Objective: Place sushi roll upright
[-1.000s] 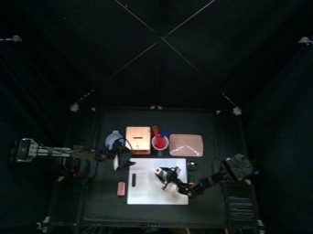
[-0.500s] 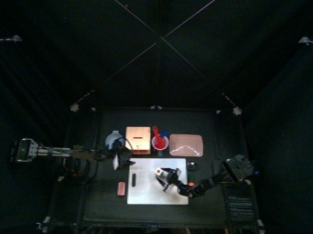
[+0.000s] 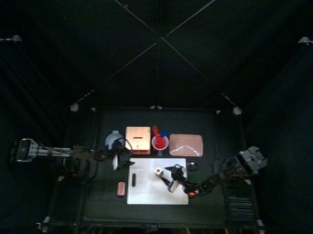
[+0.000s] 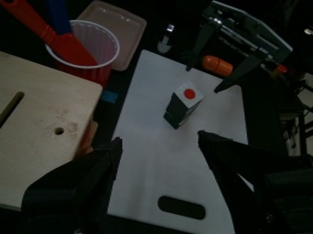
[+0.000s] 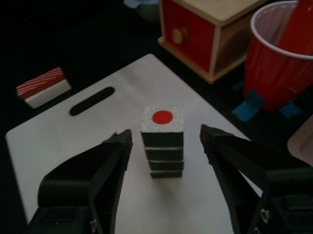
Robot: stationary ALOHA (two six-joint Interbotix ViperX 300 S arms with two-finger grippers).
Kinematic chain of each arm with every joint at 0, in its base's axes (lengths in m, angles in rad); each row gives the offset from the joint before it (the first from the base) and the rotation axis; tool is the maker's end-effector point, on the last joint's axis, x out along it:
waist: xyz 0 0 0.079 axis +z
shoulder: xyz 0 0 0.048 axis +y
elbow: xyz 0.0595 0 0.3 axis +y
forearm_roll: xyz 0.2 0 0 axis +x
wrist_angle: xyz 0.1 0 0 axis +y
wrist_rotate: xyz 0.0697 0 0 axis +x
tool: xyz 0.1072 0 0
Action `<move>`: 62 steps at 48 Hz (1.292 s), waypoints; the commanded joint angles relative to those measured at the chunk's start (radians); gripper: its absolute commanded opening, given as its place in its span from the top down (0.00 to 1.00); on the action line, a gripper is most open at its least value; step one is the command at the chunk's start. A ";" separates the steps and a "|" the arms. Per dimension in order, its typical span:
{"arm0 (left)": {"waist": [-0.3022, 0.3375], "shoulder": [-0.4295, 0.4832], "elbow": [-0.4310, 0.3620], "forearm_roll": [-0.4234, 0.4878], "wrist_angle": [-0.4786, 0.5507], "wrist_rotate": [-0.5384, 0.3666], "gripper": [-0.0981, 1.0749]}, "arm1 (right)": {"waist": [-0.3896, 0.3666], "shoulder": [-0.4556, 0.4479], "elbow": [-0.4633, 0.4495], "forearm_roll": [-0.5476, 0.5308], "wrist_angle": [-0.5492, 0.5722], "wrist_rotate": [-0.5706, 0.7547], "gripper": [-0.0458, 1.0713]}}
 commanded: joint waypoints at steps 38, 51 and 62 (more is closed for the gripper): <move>0.003 0.000 0.002 0.086 -0.083 0.006 0.08 | -0.348 -0.526 0.028 0.971 -0.242 -1.462 0.13; 0.005 -0.002 -0.002 0.120 -0.123 0.049 0.08 | -0.445 -0.601 0.089 0.962 -0.426 -1.517 0.13; 0.003 -0.002 -0.002 0.107 -0.133 0.060 0.08 | -0.505 -0.597 0.137 0.963 -0.551 -1.513 0.13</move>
